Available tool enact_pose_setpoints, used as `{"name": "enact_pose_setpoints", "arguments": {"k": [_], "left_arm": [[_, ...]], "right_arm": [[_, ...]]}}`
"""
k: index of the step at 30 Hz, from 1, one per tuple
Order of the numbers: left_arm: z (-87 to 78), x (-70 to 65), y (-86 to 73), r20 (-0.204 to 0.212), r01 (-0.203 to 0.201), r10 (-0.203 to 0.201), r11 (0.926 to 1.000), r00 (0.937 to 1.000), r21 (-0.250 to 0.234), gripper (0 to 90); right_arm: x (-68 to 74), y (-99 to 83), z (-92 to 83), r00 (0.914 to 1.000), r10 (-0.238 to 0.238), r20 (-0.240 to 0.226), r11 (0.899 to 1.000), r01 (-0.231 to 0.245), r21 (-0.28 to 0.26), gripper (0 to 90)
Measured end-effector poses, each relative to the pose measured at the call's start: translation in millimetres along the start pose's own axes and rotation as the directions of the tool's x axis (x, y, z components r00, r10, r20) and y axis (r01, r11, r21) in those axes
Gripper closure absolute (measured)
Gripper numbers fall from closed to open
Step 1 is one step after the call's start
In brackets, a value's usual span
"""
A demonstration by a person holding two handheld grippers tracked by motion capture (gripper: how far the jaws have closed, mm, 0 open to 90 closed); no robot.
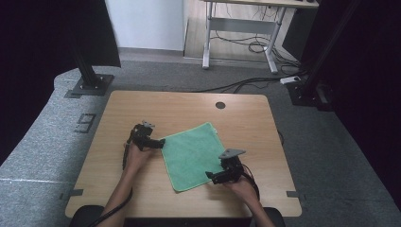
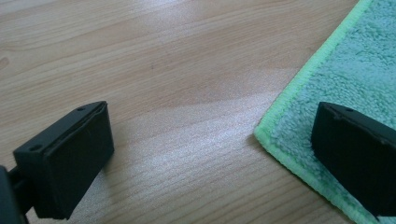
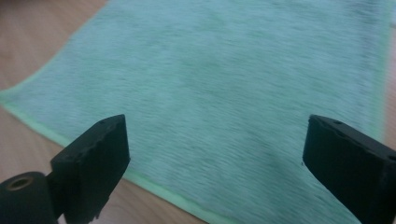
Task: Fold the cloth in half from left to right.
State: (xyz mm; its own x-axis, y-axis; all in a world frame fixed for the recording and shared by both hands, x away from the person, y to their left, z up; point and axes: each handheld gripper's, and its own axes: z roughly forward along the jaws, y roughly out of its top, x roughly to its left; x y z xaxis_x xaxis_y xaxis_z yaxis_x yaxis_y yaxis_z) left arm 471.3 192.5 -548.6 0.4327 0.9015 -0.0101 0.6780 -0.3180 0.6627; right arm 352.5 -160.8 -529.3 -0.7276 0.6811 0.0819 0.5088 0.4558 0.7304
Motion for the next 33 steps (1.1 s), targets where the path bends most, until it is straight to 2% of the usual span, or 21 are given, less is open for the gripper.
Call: {"name": "enact_pose_setpoints", "arguments": {"k": [7, 13, 15, 17, 18, 21, 27, 30, 33], "left_arm": [[-0.1, 0.0, -0.1, -0.002, 0.000, 0.000, 1.0000, 1.0000, 0.001, 0.0], [-0.1, 0.0, -0.1, -0.002, 0.000, 0.000, 1.0000, 1.0000, 0.002, 0.0], [0.0, 0.0, -0.1, -0.002, 0.001, -0.001, 1.0000, 1.0000, 0.000, 0.0], [0.1, -0.2, -0.2, -0.002, 0.003, -0.003, 1.0000, 1.0000, -0.002, 0.0], [0.1, -0.2, -0.2, -0.002, 0.003, -0.003, 1.0000, 1.0000, -0.002, 0.0], [0.1, -0.3, -0.2, -0.002, 0.004, -0.004, 1.0000, 1.0000, -0.002, 0.0], [-0.2, -0.4, -0.2, -0.002, 0.005, -0.005, 1.0000, 1.0000, 0.000, 0.0], [-0.3, -0.6, -0.2, -0.004, 0.006, -0.006, 1.0000, 1.0000, 0.000, 0.0], [-0.4, -0.8, -0.3, -0.004, 0.007, -0.007, 1.0000, 1.0000, -0.001, 0.0]], "right_arm": [[22.6, 10.8, 13.4, 0.9954, -0.045, -0.084, 0.999, 0.046, 0.010, 12.5], [44.1, 20.2, 25.7, 0.9854, -0.085, -0.148, 0.996, 0.089, 0.023, 14.3], [51.9, 22.9, 29.7, 0.9811, -0.099, -0.167, 0.994, 0.105, 0.028, 17.5], [63.3, 26.1, 36.0, 0.9724, -0.125, -0.197, 0.990, 0.134, 0.034, 20.5], [63.3, 26.1, 36.0, 0.9724, -0.125, -0.197, 0.990, 0.134, 0.034, 20.5], [74.8, 29.0, 41.5, 0.9613, -0.147, -0.233, 0.986, 0.160, 0.038, 25.2], [96.7, 34.0, 51.0, 0.9339, -0.203, -0.295, 0.973, 0.226, 0.048, 34.1], [106.0, 34.3, 56.0, 0.9231, -0.239, -0.301, 0.961, 0.269, 0.061, 39.0], [112.4, 32.8, 58.6, 0.9177, -0.290, -0.272, 0.945, 0.319, 0.068, 47.4]]}}
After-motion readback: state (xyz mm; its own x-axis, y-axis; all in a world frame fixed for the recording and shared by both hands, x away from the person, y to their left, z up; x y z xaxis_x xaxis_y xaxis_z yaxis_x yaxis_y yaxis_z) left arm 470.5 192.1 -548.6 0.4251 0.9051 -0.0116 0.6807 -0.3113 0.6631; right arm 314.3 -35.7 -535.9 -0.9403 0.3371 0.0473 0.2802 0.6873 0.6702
